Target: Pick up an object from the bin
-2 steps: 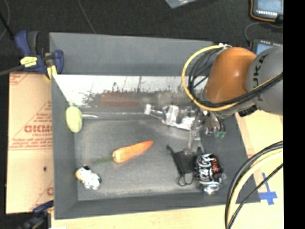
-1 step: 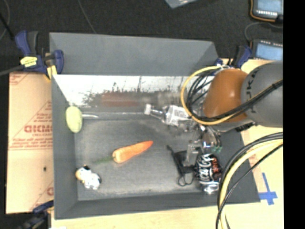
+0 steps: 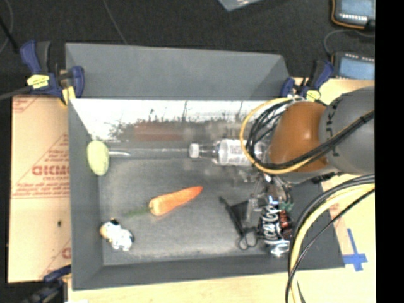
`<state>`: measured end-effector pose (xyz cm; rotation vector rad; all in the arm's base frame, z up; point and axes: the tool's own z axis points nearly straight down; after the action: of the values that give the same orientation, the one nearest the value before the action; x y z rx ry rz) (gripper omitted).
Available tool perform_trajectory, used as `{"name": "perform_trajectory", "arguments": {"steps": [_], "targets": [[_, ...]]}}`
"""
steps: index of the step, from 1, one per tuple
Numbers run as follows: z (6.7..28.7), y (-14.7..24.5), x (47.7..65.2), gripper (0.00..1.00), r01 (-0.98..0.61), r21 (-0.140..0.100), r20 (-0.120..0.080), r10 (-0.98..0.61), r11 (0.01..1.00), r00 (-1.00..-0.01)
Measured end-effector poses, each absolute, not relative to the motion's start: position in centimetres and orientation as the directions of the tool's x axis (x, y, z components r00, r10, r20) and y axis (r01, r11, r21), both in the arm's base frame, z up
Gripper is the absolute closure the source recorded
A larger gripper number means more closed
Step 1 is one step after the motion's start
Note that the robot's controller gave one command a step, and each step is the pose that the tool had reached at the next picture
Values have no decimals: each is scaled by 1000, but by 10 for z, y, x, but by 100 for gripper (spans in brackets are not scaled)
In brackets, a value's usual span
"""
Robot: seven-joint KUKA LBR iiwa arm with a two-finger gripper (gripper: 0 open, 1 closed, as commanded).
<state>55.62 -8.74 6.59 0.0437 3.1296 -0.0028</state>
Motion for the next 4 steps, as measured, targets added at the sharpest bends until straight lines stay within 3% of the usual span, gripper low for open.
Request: {"name": "perform_trajectory", "arguments": {"steps": [1,2,4], "targets": [[71,-73,564,0,96,-2,-16,96,995,-995],[71,-70,539,100,102,-2,-15,102,995,-995],[73,-70,539,100,101,-2,-15,101,995,-995]]}}
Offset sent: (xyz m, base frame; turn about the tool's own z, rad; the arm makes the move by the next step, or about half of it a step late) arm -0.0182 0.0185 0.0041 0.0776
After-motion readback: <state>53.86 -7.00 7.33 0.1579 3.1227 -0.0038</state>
